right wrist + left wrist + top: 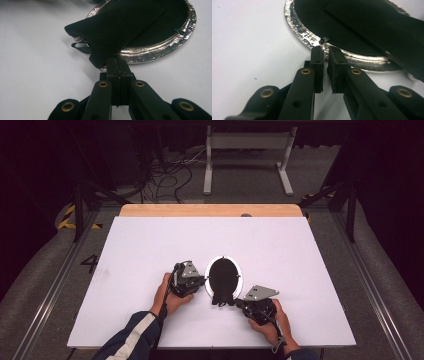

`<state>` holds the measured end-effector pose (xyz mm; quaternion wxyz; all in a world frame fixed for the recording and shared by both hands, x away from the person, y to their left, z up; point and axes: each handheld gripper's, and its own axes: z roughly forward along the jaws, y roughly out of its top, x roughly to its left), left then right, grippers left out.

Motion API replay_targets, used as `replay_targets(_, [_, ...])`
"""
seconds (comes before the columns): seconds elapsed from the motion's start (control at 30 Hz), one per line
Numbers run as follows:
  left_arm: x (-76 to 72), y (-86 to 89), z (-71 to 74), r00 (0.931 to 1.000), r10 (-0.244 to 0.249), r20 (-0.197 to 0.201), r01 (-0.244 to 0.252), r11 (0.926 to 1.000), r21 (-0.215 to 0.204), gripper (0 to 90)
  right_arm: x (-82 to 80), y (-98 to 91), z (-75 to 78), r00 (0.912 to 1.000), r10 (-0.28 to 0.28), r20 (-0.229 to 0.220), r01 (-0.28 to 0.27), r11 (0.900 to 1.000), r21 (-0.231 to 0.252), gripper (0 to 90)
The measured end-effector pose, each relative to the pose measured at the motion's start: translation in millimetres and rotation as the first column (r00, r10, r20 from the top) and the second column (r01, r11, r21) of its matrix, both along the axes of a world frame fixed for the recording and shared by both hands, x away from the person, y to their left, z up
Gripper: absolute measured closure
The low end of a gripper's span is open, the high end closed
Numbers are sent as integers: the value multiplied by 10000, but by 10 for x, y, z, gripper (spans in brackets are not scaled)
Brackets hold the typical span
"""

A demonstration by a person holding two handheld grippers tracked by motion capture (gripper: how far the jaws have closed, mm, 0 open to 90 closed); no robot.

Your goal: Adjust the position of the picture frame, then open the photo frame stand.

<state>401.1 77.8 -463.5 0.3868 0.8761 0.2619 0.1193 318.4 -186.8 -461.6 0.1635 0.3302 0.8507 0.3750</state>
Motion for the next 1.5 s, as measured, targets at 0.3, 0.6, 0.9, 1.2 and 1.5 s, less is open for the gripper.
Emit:
replay_targets(0.3, [-318, 301, 314, 9897, -821, 1171, 848, 9962, -182, 733, -9, -172, 85, 10000, -46, -11, 47, 9985, 545, 871])
replay_targets(0.6, [-586, 817, 273, 9871, -777, 1401, 848, 9953, -459, 463, -25, -355, 145, 9995, -75, -315, 98, 9972, 741, 789])
replay_targets(0.9, [-827, 1231, 110, 9921, 568, 1123, -523, 9977, -424, 189, 17, -336, 197, 9974, 598, -390, -569, 9956, 739, 676])
replay_targets(1.2, [-1014, 1578, 60, 9846, 1528, 846, -1494, 9877, -453, 151, 74, -279, 179, 9930, 858, -817, -827, 9957, 406, 646])
replay_targets(1.5, [-1029, 1689, 38, 9789, 1889, 774, -1862, 9817, -406, 153, 84, -226, 130, 9831, 1130, -1437, -1123, 9936, 126, 651])
